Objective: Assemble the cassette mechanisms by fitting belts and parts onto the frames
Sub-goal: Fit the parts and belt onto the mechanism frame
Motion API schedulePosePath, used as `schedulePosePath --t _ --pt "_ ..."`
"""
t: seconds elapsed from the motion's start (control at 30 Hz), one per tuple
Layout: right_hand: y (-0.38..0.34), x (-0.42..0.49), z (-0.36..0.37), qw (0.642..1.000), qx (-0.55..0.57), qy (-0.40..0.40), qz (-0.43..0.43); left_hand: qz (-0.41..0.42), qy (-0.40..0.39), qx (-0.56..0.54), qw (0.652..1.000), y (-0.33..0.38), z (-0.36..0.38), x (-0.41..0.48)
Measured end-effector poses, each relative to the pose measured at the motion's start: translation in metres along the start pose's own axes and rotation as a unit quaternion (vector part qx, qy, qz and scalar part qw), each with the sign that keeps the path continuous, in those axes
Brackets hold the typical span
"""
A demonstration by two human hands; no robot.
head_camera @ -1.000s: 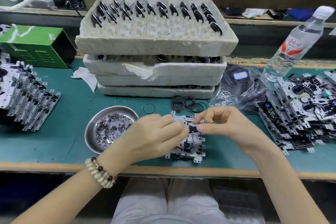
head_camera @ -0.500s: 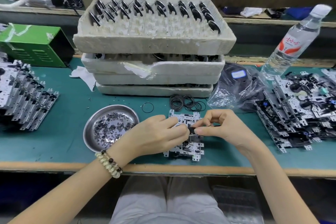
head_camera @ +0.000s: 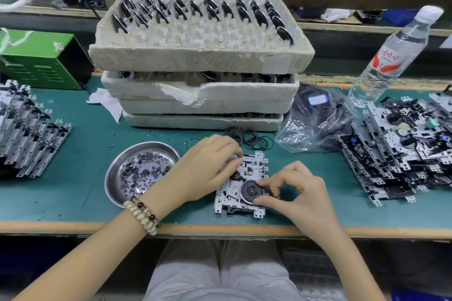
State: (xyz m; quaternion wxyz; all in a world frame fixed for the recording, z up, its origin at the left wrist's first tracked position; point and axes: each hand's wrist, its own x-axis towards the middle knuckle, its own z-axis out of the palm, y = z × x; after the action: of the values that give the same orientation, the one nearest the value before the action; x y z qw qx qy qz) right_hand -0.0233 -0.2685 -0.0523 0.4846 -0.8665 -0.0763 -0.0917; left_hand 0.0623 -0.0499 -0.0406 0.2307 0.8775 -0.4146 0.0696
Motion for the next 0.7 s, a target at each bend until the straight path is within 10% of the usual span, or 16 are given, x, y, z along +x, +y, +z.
schedulePosePath --t 0.47,0.7 --pt "-0.002 -0.013 0.041 0.96 -0.066 0.263 0.075 -0.153 0.064 -0.086 0.982 0.026 -0.002 0.003" --pt "-0.015 -0.02 0.041 0.93 -0.271 0.248 -0.005 -0.156 -0.068 -0.042 0.985 0.04 0.003 0.033"
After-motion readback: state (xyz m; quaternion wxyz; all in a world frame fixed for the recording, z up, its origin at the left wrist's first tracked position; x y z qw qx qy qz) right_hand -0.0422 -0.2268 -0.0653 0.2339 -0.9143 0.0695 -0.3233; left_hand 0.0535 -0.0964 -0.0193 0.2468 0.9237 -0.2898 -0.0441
